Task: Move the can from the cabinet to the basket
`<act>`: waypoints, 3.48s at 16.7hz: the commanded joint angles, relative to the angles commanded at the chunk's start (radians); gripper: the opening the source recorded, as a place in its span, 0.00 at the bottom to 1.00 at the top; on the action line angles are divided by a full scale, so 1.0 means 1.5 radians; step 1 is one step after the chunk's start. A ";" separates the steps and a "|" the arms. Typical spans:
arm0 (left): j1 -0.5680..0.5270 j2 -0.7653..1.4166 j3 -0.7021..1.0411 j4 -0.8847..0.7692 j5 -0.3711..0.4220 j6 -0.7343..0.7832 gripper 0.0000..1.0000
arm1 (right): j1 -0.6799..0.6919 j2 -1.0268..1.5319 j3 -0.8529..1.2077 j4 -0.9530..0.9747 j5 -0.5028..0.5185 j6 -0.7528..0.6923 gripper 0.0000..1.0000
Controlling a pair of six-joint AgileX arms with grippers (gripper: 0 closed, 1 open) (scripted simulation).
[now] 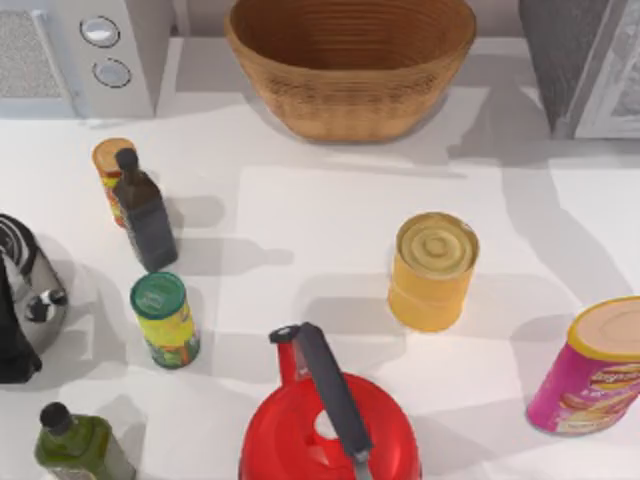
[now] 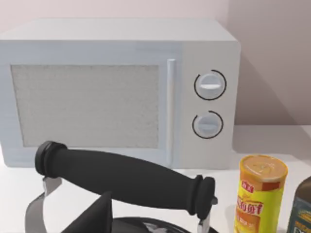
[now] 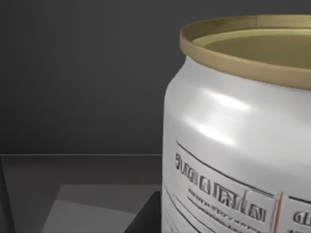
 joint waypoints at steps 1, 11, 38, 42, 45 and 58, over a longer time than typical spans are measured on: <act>0.000 0.000 0.000 0.000 0.000 0.000 1.00 | 0.000 0.000 0.000 0.000 0.000 0.000 0.00; 0.000 0.000 0.000 0.000 0.000 0.000 1.00 | -0.069 -0.166 -0.252 0.091 -0.071 -0.003 0.00; 0.000 0.000 0.000 0.000 0.000 0.000 1.00 | -0.362 -0.899 -1.394 0.486 -0.377 -0.008 0.00; 0.000 0.000 0.000 0.000 0.000 0.000 1.00 | -0.329 -0.802 -1.300 0.515 -0.345 -0.008 0.00; 0.000 0.000 0.000 0.000 0.000 0.000 1.00 | -0.286 -0.656 -1.174 0.550 -0.300 -0.008 0.00; 0.000 0.000 0.000 0.000 0.000 0.000 1.00 | -0.049 0.293 -0.450 0.739 -0.047 -0.002 0.00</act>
